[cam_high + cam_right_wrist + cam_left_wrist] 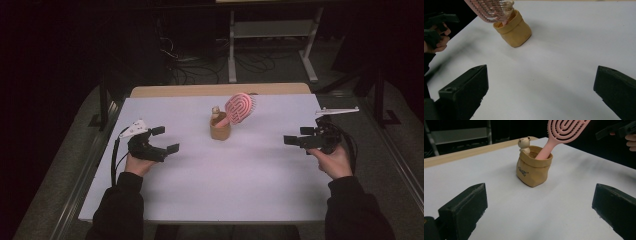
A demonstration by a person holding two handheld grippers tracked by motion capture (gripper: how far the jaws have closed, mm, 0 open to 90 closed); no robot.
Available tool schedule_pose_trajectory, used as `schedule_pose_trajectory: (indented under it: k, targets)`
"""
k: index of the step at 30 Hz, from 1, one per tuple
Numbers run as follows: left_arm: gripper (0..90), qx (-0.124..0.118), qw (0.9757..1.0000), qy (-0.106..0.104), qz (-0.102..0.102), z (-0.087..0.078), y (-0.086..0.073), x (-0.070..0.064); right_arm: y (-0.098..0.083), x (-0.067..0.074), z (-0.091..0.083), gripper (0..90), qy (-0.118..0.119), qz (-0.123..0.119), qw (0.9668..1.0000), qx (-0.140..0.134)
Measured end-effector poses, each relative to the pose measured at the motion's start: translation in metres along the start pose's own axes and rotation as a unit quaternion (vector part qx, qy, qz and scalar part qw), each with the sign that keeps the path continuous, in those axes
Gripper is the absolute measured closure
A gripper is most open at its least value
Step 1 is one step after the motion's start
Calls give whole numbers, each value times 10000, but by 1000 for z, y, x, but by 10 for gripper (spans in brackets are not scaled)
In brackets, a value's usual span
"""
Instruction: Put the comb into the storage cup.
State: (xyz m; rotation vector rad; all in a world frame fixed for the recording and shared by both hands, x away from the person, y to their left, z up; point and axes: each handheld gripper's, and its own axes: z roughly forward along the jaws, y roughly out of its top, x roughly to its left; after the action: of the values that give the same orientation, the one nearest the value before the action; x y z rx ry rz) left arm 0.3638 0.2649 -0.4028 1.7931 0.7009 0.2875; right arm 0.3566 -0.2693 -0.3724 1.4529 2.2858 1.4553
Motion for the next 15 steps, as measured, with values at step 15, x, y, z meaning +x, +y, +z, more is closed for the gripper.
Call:
schedule_pose_trajectory:
  k: [15]
  targets:
    - [0,58,10000,-18,-31,1,-1,0,-32,-4,-2,0,-118,56,9999,3]
